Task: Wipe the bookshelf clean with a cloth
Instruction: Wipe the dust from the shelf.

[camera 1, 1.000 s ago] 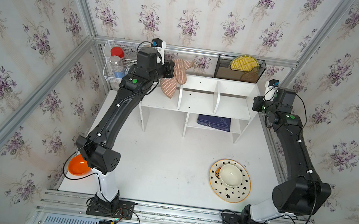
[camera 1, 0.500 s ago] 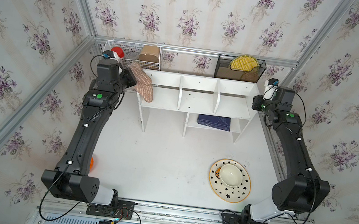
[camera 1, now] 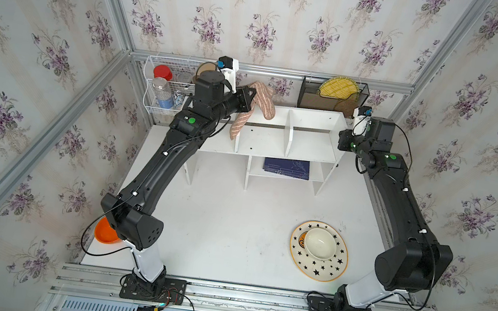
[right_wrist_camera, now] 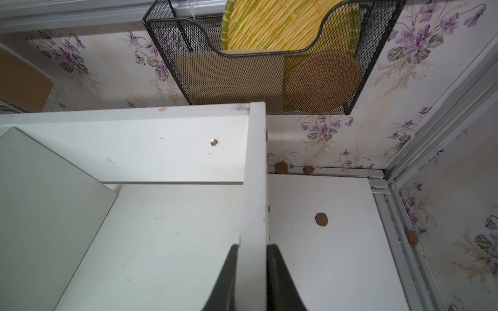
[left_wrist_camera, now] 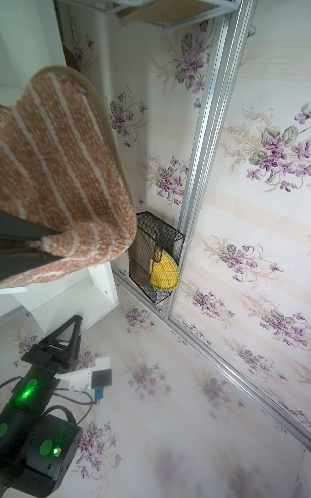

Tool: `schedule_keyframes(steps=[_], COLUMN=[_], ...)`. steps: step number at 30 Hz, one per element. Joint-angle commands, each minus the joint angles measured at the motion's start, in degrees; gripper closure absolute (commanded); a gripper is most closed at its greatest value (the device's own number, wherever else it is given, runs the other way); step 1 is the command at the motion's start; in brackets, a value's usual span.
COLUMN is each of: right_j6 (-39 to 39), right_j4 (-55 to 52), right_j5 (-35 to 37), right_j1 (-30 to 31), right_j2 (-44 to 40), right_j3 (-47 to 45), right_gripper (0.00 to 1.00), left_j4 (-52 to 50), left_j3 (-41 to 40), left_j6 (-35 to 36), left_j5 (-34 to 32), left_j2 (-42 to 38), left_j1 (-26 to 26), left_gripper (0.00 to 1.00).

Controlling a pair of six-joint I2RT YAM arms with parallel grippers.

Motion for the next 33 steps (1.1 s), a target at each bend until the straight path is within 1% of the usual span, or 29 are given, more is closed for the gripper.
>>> schedule_keyframes(steps=[1,3,8,12,14,16,18,20,24,27,31,33], right_j6=[5.9,6.3,7.6,8.3,8.9,9.8,10.3,10.9,11.1,10.6,10.5,10.7], right_j4=[-2.9,-3.0,-4.0,-4.1,-3.9,-3.7,-3.4,-3.7,-4.9,-5.7,-6.5,-6.3], right_j5=[-7.9,-7.0,-7.1,-7.1,-7.6,-7.8,-8.1,-7.8,-5.6,-4.3,-3.7,-3.4], right_j1=[0.2,0.2,0.2,0.2,0.2,0.3,0.3,0.2,0.3,0.3,0.2,0.2], right_j2=[-0.3,-0.3,-0.6,-1.0,-1.2,-1.5,-1.7,-1.6,-1.4,-1.3,-0.7,-0.7], right_j3=[-0.6,-0.3,0.8,0.9,0.8,0.8,0.8,1.1,1.8,1.8,2.1,1.8], right_gripper=[1.0,1.0,1.0,1.0,1.0,1.0,1.0,1.0,1.0,1.0,1.0,1.0], left_j4=[-1.7,-4.9,-14.9,-16.7,-18.0,-19.4,-18.6,-16.3,-11.6,-11.1,-8.7,-9.3], left_j3=[0.2,0.2,-0.2,-4.6,-5.3,-5.6,-6.7,-8.0,-7.8,-7.9,-15.1,-18.5], left_j6=[2.1,2.8,3.3,2.7,3.2,3.8,4.0,3.1,5.1,5.2,6.3,7.0], left_j5=[-5.4,-9.3,-16.3,-17.5,-18.1,-19.3,-17.7,-13.8,-10.9,-9.1,-9.3,-11.5], left_j2=[-0.3,-0.9,-4.3,-9.2,-10.6,-11.2,-11.8,-12.2,-11.9,-11.6,-14.0,-15.6], left_j1=[0.1,1.3,8.6,15.6,17.8,18.7,18.4,17.3,10.1,7.1,6.2,6.5], left_gripper=[1.0,1.0,1.0,1.0,1.0,1.0,1.0,1.0,1.0,1.0,1.0,1.0])
